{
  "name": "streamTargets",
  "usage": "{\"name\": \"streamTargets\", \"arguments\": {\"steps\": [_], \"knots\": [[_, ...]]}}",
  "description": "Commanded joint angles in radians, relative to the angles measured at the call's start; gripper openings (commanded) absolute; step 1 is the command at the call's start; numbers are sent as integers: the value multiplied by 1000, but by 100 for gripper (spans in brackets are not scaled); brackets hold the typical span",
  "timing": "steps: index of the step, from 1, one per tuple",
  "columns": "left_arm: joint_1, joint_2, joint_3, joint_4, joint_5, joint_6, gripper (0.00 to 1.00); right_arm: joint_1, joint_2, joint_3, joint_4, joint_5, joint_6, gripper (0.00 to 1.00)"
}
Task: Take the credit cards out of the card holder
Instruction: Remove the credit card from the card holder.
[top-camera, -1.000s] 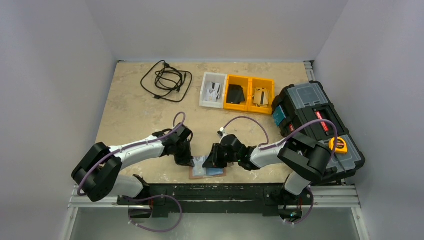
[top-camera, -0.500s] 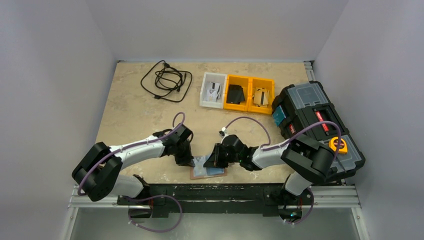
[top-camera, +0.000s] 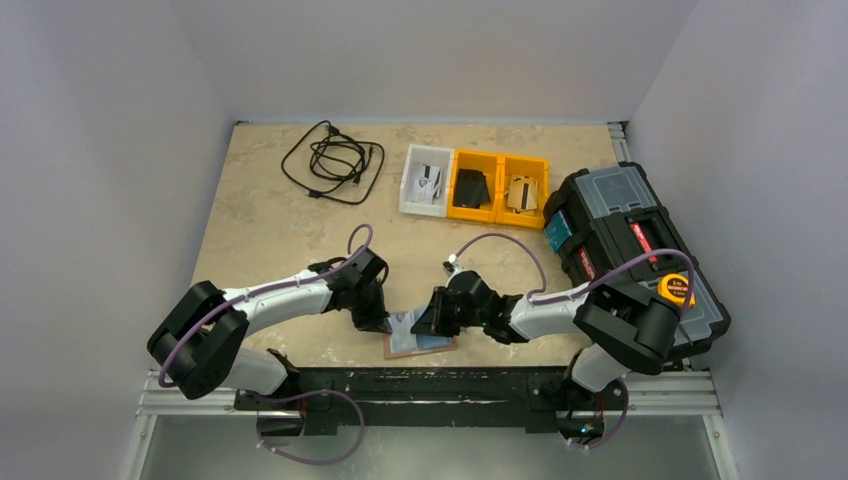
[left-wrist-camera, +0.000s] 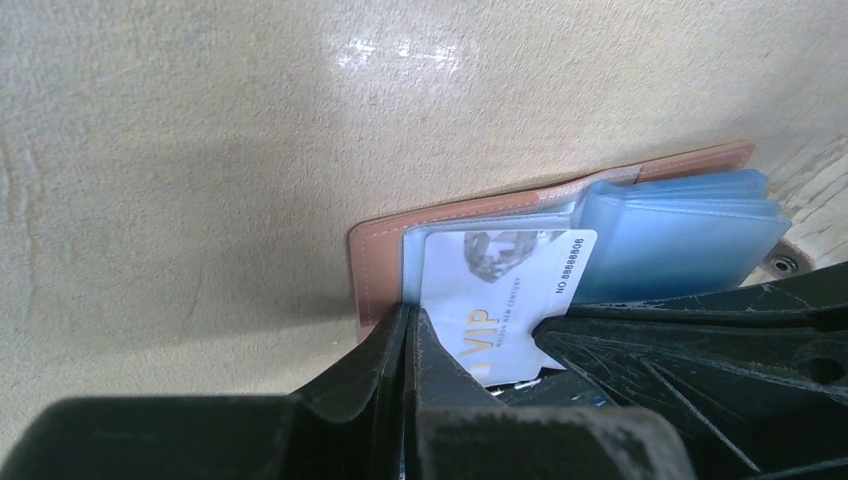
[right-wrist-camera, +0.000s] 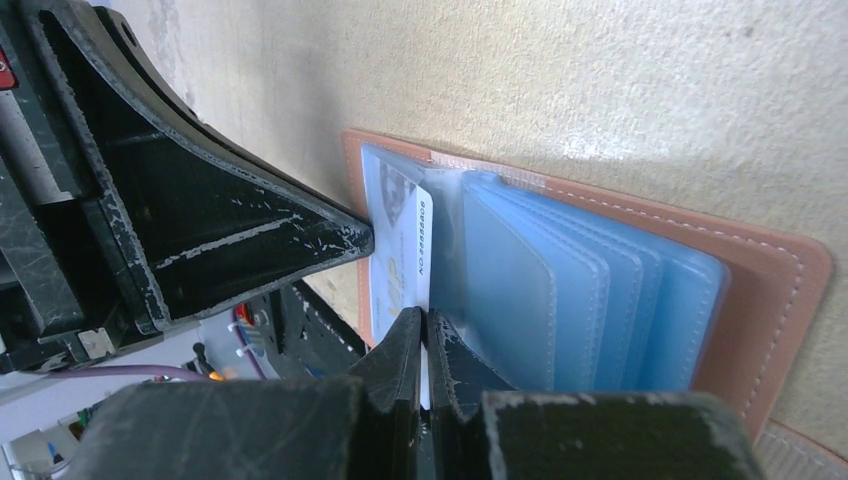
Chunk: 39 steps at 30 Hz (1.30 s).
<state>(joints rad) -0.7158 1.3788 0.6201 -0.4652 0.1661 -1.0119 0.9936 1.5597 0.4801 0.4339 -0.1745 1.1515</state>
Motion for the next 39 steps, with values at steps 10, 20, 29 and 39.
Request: {"name": "streamTargets", "arguments": {"steps": [10,20,29,39], "knots": [[1,52,-15,-66,-101,30,0,-21,-13,-49,-19,-5,-36,7],[1,59,-4,-68,-94,40,0,-27,67,-79,112,-55,11,22],[3,61,-2,-70,-94,39,0,-48,37,-116,156,-62,19,20],[2,62,4,-74,-95,40,0,-69,85,-160,328,-131,66,16]]}}
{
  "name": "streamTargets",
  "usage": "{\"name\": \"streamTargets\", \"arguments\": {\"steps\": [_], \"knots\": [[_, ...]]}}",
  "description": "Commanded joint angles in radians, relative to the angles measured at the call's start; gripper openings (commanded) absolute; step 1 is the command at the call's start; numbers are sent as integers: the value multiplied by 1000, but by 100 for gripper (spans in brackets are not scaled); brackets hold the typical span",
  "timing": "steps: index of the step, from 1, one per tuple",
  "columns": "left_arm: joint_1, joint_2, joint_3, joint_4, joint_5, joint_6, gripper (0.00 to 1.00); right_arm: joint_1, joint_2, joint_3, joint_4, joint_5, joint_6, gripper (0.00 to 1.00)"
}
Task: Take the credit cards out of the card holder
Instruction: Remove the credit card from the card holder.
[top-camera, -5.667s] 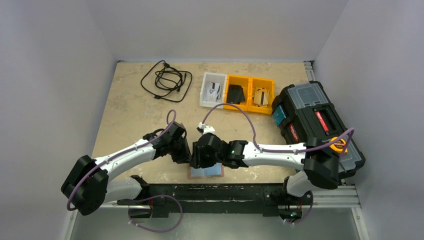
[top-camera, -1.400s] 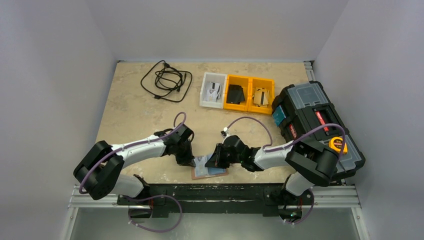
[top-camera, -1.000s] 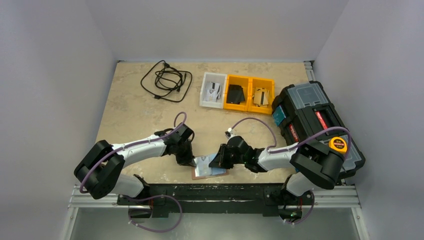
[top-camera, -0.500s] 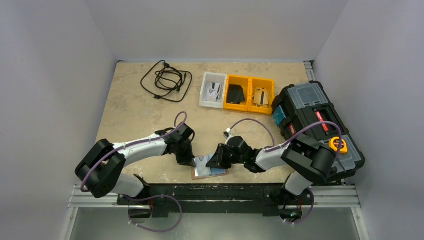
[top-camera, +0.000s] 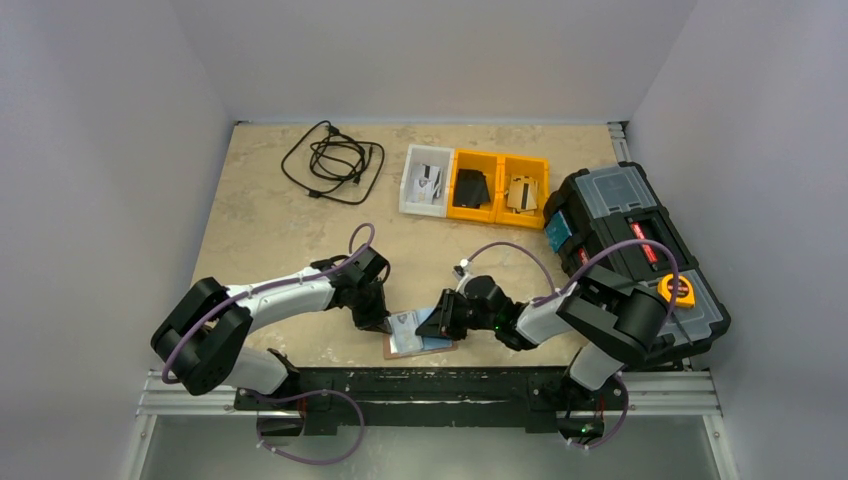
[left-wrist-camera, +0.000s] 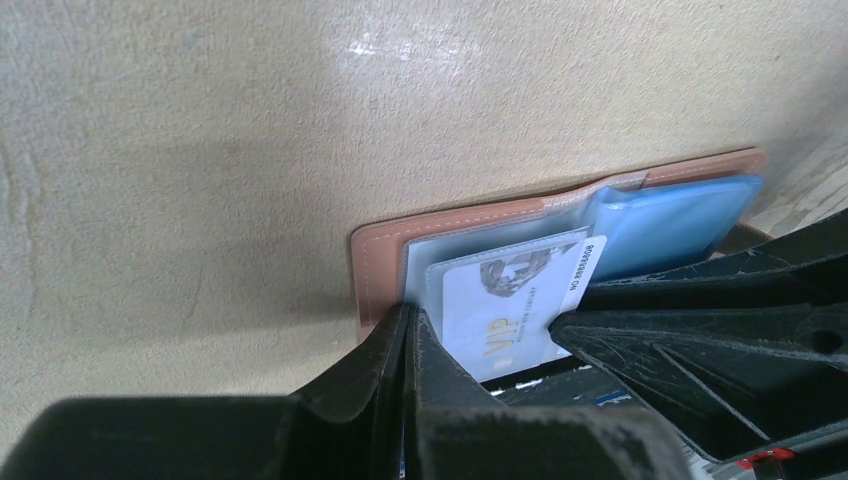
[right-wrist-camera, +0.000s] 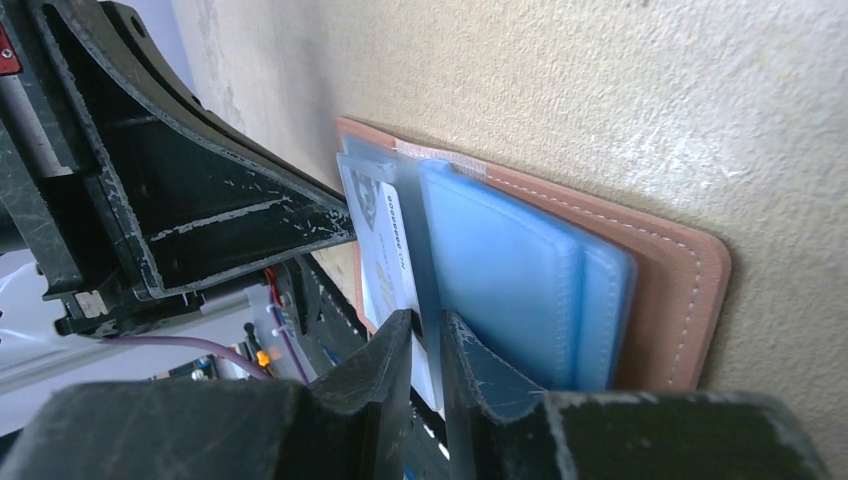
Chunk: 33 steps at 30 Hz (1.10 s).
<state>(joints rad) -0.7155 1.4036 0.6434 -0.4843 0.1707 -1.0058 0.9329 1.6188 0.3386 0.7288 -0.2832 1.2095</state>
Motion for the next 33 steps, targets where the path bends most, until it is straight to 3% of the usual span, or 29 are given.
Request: {"name": "streamTargets", "arguments": {"steps": [1,7,19,24,30,33], "knots": [[2,37,-19,-56,-100,34,0,-9,26,-19,38,-23,8,14],[2,44,-12,-62,-103,34,0,-11,19,-16,37,-24,6,0],[2,50,1,-83,-115,42,0,-88,-185,-91,-184,80,-62,0],[2,59,12,-84,-114,45,0,-92,-178,-81,-182,57,-85,0],[2,68,22,-78,-109,46,0,-92,-71,-62,-67,-26,-80,20],[1,69,25,-80,-107,48,0,-92,-32,-57,-27,-44,-73,22]]}}
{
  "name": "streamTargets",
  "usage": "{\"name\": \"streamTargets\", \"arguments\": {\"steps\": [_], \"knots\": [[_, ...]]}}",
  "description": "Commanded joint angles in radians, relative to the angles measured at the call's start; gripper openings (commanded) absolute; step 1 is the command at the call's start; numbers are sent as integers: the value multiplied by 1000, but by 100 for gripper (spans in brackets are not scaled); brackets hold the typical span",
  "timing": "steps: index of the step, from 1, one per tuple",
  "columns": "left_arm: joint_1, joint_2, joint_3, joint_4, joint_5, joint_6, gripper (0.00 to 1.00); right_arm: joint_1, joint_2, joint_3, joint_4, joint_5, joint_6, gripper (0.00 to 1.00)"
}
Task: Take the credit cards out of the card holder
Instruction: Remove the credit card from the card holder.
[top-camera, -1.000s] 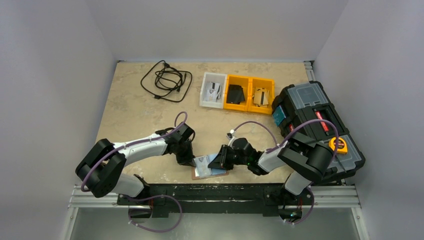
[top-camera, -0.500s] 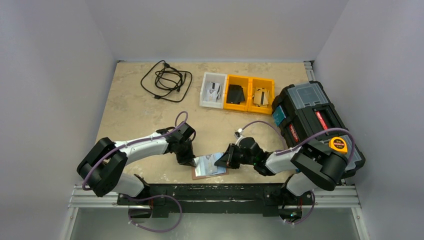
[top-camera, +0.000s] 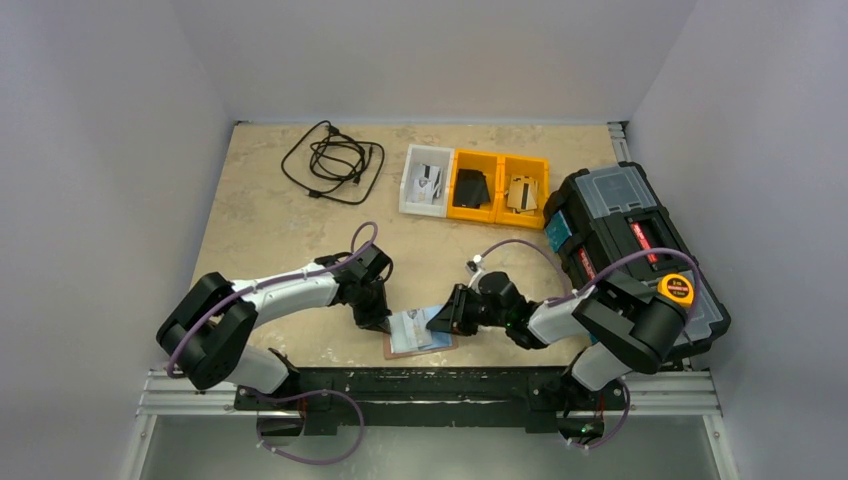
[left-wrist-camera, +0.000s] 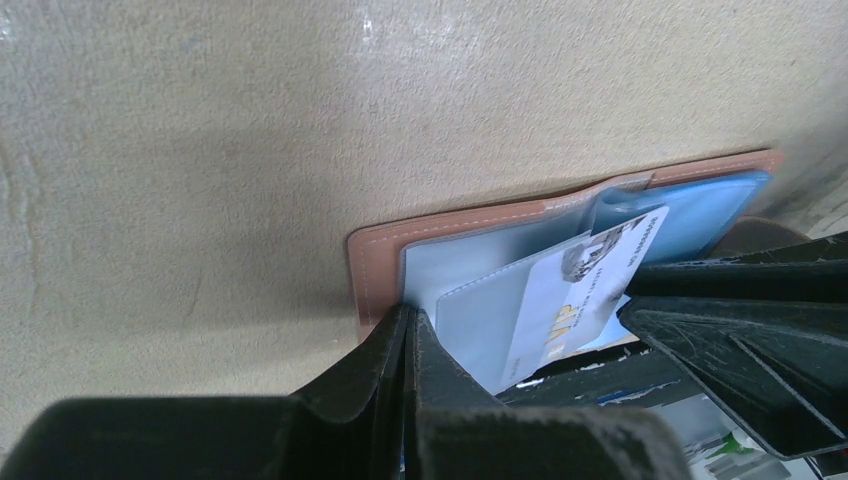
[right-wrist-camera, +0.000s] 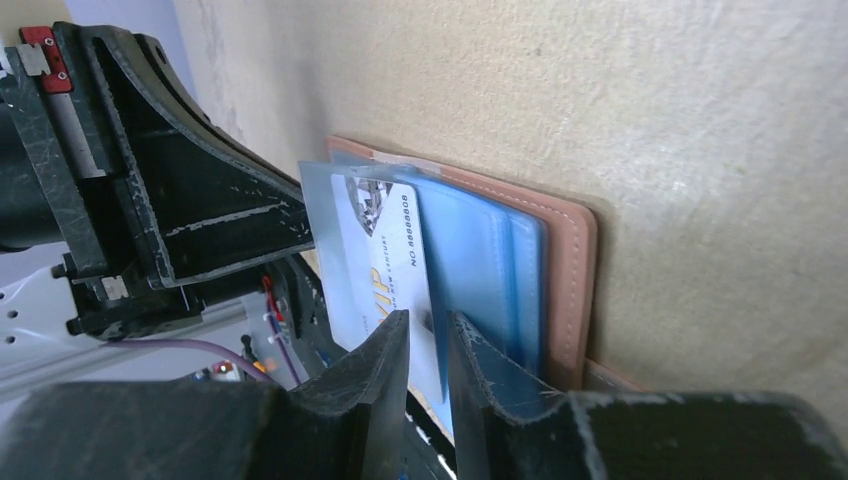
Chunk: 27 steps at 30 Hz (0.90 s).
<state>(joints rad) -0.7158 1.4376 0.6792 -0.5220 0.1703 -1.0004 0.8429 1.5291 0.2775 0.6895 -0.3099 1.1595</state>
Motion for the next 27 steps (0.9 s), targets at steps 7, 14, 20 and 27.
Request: {"name": "streamTargets", "arguments": {"steps": [7,14,20,27], "knots": [[1,47,-6,-35,-102,45,0,-2,102,24,48,-46,-28,27],[2,47,1,-37,-101,47,0,-2,121,50,37,-60,-46,24],[3,49,3,-44,-105,46,0,-4,113,44,33,-67,-31,0],[3,42,5,-56,-112,48,0,-64,-61,-13,-135,11,-77,0]]}}
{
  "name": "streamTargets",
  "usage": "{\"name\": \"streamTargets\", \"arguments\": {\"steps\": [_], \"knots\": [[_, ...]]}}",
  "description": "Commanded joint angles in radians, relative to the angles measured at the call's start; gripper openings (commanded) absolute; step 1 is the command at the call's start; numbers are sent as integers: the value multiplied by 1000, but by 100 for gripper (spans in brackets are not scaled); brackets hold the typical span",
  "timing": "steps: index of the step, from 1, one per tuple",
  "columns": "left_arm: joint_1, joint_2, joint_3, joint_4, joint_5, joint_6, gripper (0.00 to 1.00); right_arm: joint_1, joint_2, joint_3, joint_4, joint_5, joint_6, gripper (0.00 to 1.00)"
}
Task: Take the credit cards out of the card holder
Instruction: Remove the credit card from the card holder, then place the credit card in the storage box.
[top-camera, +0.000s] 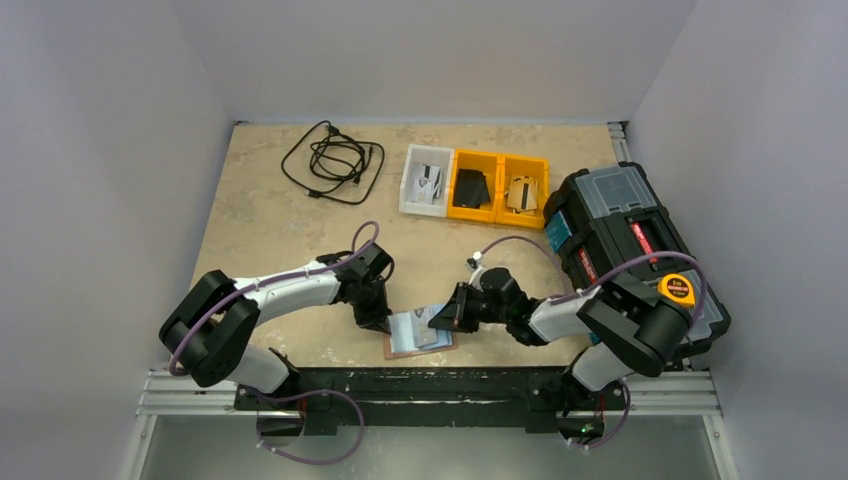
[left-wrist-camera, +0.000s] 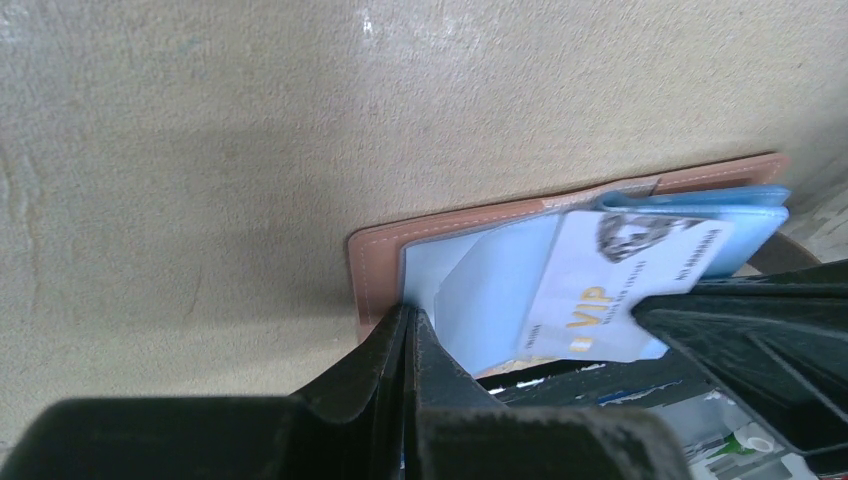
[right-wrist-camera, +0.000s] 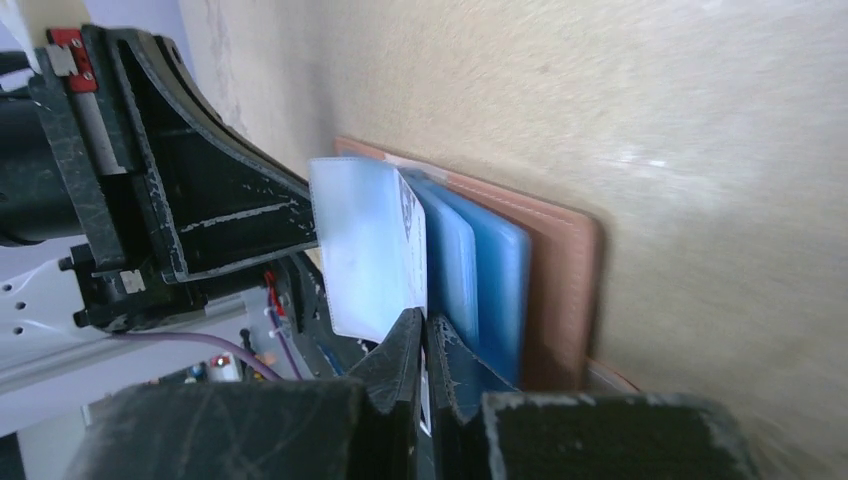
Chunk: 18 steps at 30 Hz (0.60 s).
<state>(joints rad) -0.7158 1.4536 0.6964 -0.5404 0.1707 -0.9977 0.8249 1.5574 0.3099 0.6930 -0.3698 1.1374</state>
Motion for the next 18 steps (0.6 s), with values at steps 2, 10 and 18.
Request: {"name": "streamTargets", "arguments": {"steps": [2,10,18], "knots": [[2,21,-14,-41,-114,45,0,-71,-149,-56,-202,86,-78,0],[2,-6,-4,-21,-99,56,0,-81,-338,-10,-403,115,-131,0],[1,-161,99,-119,-110,90,17,-81,-486,130,-569,115,-147,0]]}}
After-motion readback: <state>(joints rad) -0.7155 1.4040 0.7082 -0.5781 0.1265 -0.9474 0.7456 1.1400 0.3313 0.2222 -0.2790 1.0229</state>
